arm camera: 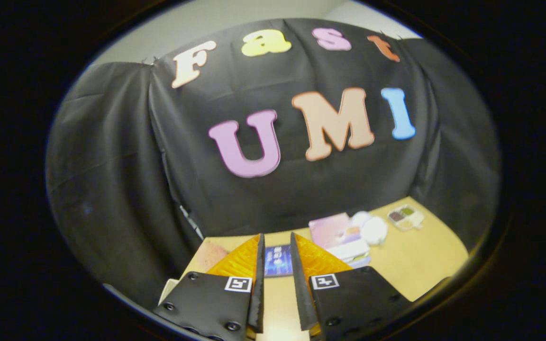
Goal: Open the storage box then place both shoes into the box .Put the left shoe in first, then the right shoe, with the right side of both shoes facing outward in a uniform manner.
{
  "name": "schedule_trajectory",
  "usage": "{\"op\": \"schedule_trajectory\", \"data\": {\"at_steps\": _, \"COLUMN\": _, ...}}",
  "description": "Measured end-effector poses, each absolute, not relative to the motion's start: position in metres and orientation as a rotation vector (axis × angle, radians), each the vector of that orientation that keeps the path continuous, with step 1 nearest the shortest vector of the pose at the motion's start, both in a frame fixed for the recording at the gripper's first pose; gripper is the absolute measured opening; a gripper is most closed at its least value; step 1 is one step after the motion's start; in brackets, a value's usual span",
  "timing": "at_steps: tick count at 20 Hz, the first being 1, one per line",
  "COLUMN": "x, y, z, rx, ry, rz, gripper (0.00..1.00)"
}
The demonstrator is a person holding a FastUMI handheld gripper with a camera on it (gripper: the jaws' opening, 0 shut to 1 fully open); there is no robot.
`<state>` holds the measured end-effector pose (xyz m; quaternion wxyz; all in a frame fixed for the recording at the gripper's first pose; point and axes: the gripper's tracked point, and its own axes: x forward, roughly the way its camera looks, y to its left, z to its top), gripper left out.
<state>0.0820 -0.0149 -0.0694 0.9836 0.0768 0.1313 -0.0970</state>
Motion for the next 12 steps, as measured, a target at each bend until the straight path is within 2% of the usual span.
{"op": "schedule_trajectory", "data": {"at_steps": 5, "x": 0.088, "y": -0.036, "z": 0.039, "rx": 0.051, "ry": 0.073, "rz": -0.206, "gripper": 0.31}}
{"op": "schedule_trajectory", "data": {"at_steps": 12, "x": 0.069, "y": -0.056, "z": 0.127, "rx": 0.041, "ry": -0.022, "rz": -0.189, "gripper": 0.31}}
